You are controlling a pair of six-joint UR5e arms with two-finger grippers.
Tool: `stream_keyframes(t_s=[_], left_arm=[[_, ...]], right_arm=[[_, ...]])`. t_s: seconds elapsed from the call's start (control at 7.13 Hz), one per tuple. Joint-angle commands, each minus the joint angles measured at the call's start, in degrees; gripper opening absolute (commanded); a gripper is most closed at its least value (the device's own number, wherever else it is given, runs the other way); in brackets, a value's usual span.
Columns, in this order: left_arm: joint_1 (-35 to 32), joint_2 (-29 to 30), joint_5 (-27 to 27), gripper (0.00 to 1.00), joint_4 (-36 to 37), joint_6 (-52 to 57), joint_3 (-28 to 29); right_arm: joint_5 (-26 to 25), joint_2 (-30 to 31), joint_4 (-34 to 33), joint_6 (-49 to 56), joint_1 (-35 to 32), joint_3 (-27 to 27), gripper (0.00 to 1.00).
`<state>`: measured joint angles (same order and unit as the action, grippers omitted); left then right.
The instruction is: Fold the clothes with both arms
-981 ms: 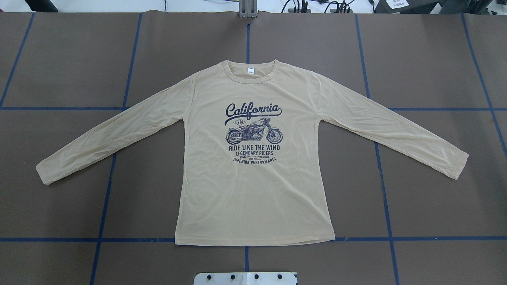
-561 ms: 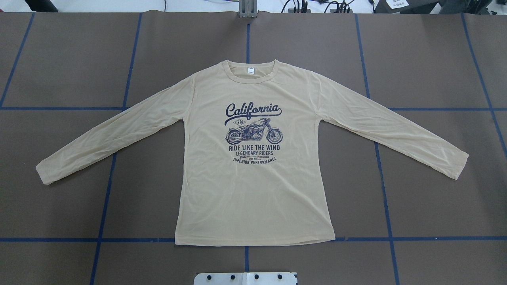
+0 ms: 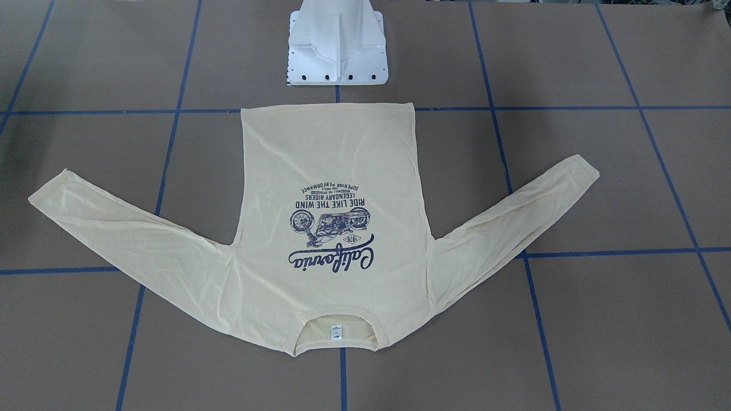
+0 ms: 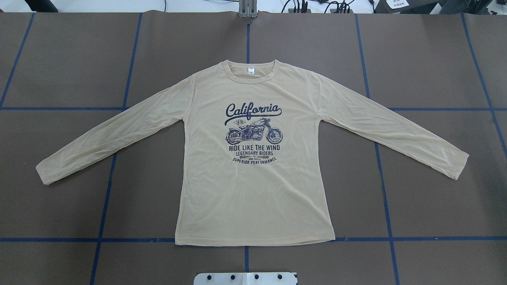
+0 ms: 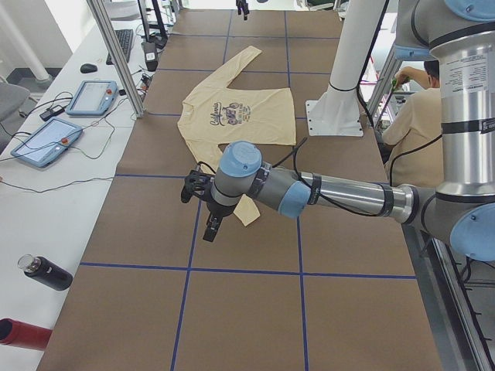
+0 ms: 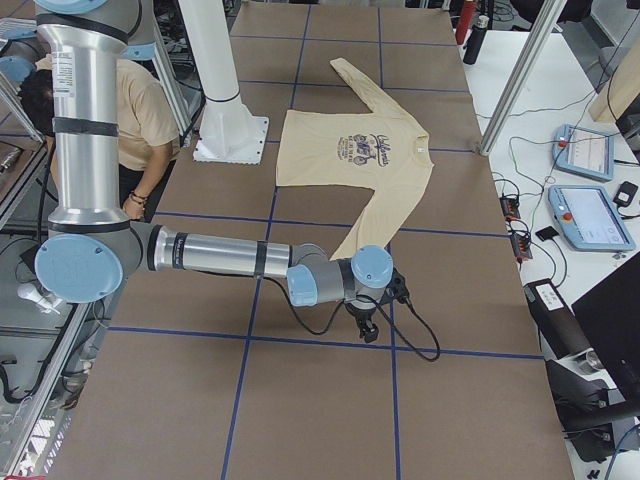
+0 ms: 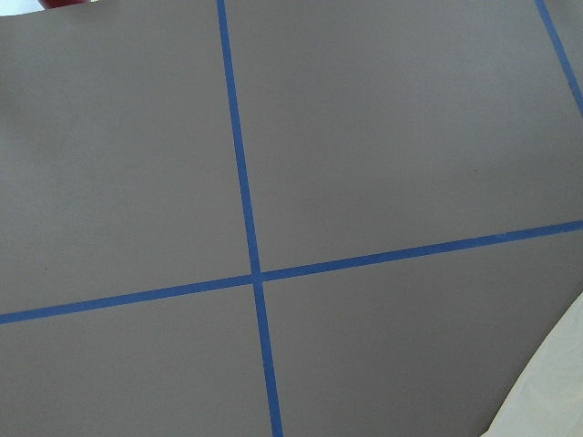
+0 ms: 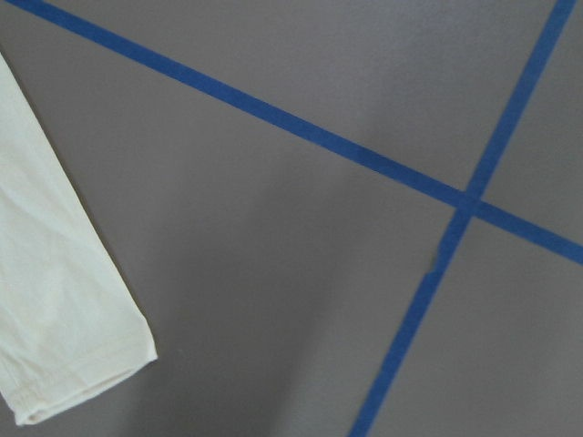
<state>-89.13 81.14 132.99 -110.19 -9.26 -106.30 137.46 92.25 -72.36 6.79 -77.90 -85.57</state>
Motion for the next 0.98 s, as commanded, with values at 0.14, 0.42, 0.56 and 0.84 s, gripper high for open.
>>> stream_keyframes(t_s=[0.14, 0.42, 0.56, 0.84], left_arm=[[0.01, 0.07, -0.1, 1.0, -0.55, 0.21, 0.57], [0.01, -0.02, -0.01, 1.0, -0.46, 0.21, 0.66], [0.01, -0.02, 0.07, 1.0, -0.46, 0.21, 0.57], [0.01, -0.02, 0.07, 1.0, -0.55, 0.29, 0.57]], right_arm=[[-0.34, 3.46, 20.96, -35.06, 13.78, 0.92, 1.0], [-4.47, 3.47, 24.46, -43.53, 17.34, 1.54, 0.95], [-4.83, 3.38, 24.46, -45.01, 17.34, 1.63, 0.85], [-6.23, 3.47, 24.46, -45.64, 17.34, 1.72, 0.65]])
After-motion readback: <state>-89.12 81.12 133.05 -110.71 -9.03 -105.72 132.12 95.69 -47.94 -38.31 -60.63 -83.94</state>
